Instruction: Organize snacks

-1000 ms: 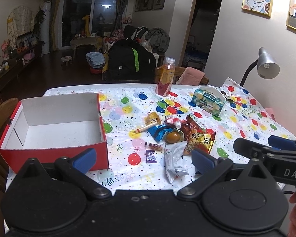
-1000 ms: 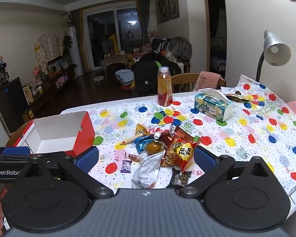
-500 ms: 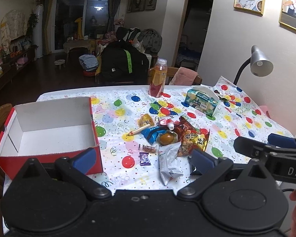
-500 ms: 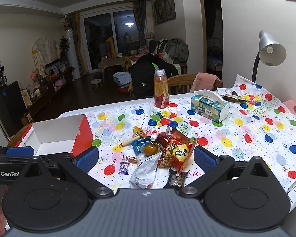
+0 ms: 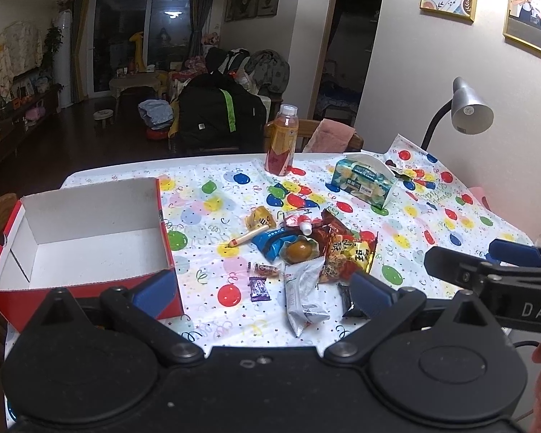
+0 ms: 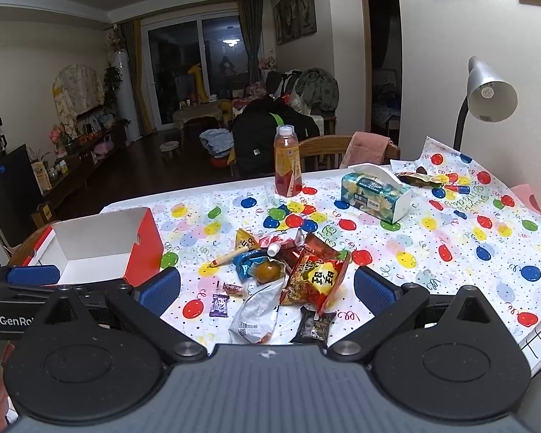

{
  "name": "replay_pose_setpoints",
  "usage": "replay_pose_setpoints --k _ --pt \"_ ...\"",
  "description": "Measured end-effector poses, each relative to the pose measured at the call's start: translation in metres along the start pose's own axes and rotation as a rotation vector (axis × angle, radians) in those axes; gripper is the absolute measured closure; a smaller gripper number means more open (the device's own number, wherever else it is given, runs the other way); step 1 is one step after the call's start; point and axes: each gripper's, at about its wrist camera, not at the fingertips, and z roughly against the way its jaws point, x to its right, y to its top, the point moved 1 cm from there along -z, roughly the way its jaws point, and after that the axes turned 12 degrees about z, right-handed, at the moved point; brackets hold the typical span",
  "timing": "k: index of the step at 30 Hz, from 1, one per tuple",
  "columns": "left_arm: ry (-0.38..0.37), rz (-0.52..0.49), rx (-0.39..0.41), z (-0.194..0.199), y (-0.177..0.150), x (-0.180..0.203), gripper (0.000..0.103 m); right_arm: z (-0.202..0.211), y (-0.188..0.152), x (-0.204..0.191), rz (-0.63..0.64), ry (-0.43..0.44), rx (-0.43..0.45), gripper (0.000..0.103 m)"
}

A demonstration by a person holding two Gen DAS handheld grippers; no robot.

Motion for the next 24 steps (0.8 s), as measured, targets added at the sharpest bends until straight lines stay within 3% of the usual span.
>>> replay_pose_setpoints --k 24 --pt "-0.005 -0.01 0.003 -0.007 0.001 0.003 0.0 -0.005 0.0 0.01 -0.032 0.021 -0.022 0.0"
